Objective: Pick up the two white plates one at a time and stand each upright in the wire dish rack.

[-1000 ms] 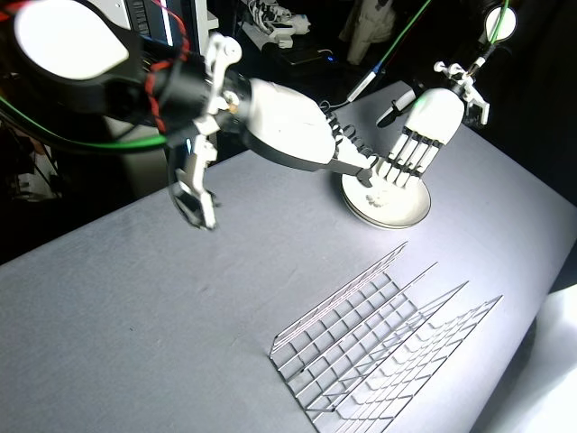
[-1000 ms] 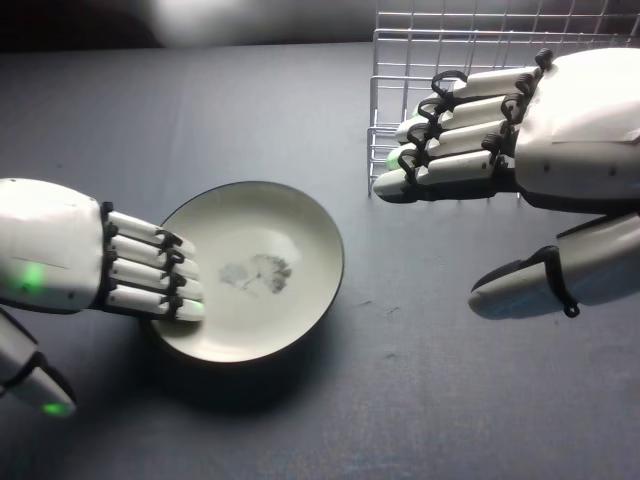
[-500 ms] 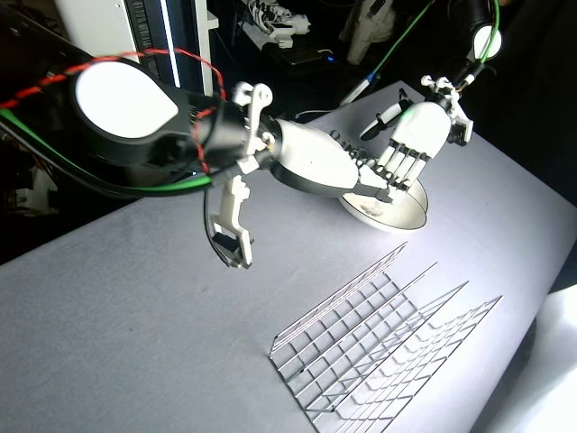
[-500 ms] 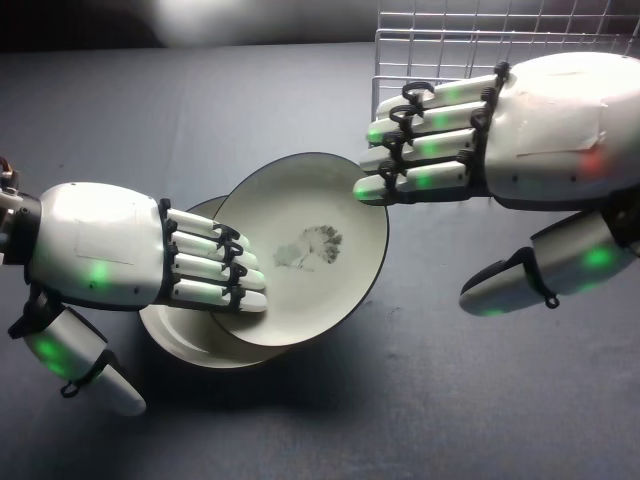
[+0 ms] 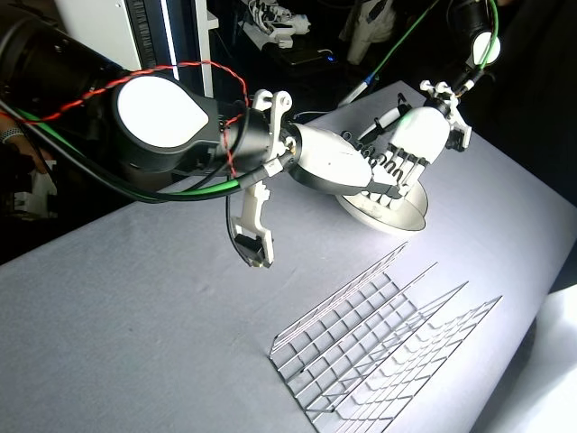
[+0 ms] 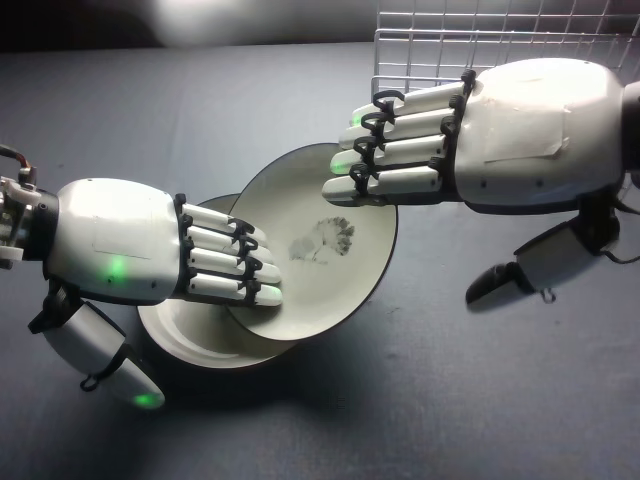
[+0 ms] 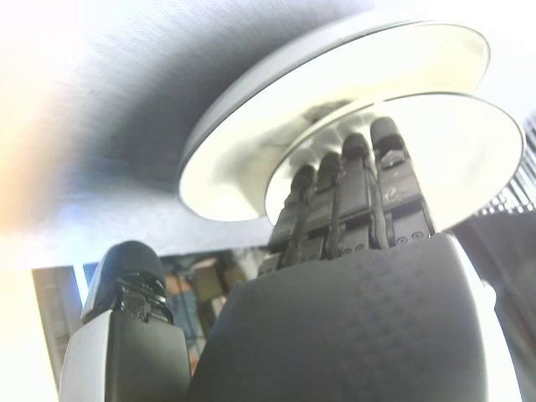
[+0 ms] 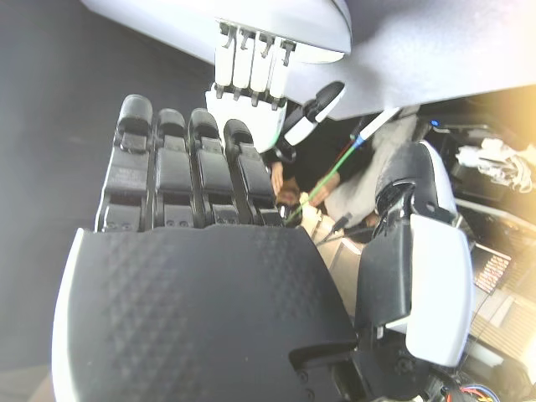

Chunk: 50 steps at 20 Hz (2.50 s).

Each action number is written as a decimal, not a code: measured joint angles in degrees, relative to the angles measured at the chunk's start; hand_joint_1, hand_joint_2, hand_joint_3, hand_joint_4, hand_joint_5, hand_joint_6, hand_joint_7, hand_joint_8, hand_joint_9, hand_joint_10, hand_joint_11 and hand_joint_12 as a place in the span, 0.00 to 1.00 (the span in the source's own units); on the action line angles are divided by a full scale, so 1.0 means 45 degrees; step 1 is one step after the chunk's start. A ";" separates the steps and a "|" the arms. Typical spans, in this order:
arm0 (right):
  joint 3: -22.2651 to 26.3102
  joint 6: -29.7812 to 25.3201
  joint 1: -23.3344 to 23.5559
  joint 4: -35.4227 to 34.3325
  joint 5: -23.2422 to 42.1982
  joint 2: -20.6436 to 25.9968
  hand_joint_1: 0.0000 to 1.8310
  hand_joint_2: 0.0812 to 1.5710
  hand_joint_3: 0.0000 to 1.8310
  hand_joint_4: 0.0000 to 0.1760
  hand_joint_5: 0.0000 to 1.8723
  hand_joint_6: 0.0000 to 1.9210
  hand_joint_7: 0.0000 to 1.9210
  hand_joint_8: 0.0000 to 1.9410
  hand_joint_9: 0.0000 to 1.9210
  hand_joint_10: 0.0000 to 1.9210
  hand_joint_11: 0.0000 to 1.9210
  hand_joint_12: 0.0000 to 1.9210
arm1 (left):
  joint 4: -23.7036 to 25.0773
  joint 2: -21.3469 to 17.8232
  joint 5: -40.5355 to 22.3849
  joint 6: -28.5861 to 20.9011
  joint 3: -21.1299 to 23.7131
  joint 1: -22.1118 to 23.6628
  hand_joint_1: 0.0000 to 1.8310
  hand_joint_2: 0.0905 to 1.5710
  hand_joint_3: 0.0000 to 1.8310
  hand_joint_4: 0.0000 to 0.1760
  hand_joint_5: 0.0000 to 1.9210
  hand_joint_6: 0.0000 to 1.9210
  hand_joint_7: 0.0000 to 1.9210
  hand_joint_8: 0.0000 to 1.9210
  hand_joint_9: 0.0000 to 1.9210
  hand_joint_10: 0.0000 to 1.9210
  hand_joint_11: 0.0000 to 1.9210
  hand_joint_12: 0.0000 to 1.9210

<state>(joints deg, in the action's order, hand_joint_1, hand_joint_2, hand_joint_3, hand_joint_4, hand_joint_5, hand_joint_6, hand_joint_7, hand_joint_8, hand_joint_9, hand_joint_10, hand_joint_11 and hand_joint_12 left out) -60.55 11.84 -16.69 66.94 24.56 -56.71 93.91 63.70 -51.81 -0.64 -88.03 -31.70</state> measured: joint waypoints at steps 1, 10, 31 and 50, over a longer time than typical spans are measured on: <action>-0.0121 0.0034 -0.0015 0.0068 -0.0058 -0.0117 0.65 0.61 0.00 0.00 0.00 0.00 0.00 0.00 0.00 0.00 0.03 0.02 | 0.0000 0.0000 0.0000 0.0000 0.0000 0.0000 0.00 0.68 0.00 0.00 0.05 0.00 0.03 0.00 0.03 0.00 0.00 0.10; -0.0617 0.0010 -0.0554 0.0029 -0.0073 -0.0889 0.71 0.62 0.00 0.00 0.07 0.00 0.07 0.00 0.07 0.01 0.00 0.42 | -0.0029 0.0015 0.0000 0.0000 -0.0015 -0.0005 0.00 0.67 0.00 0.00 0.05 0.00 0.03 0.00 0.03 0.00 0.00 0.15; -0.2895 0.0092 -0.0971 -0.0049 -0.0452 -0.4090 0.77 0.63 0.00 0.00 0.13 0.01 0.14 0.01 0.15 0.01 0.00 0.53 | -0.0447 0.0107 -0.0117 0.0000 -0.0306 -0.0112 0.00 0.68 0.00 0.00 0.05 0.00 0.03 0.00 0.03 0.00 0.00 0.09; -0.4493 0.0301 -0.0971 -0.0291 0.0330 -0.5251 0.80 0.67 0.00 0.00 0.51 0.46 0.57 0.36 0.52 0.49 0.40 0.75 | -0.0695 0.0180 -0.0257 0.0000 -0.0515 -0.0136 0.00 0.68 0.00 0.00 0.05 0.00 0.03 0.00 0.03 0.00 0.00 0.12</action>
<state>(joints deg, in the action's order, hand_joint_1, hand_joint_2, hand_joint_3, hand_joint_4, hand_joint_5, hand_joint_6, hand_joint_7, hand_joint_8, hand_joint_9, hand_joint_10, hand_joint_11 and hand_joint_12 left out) -80.77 13.19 -21.06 65.63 26.04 -80.34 90.78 64.51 -52.97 -0.64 -90.35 -32.32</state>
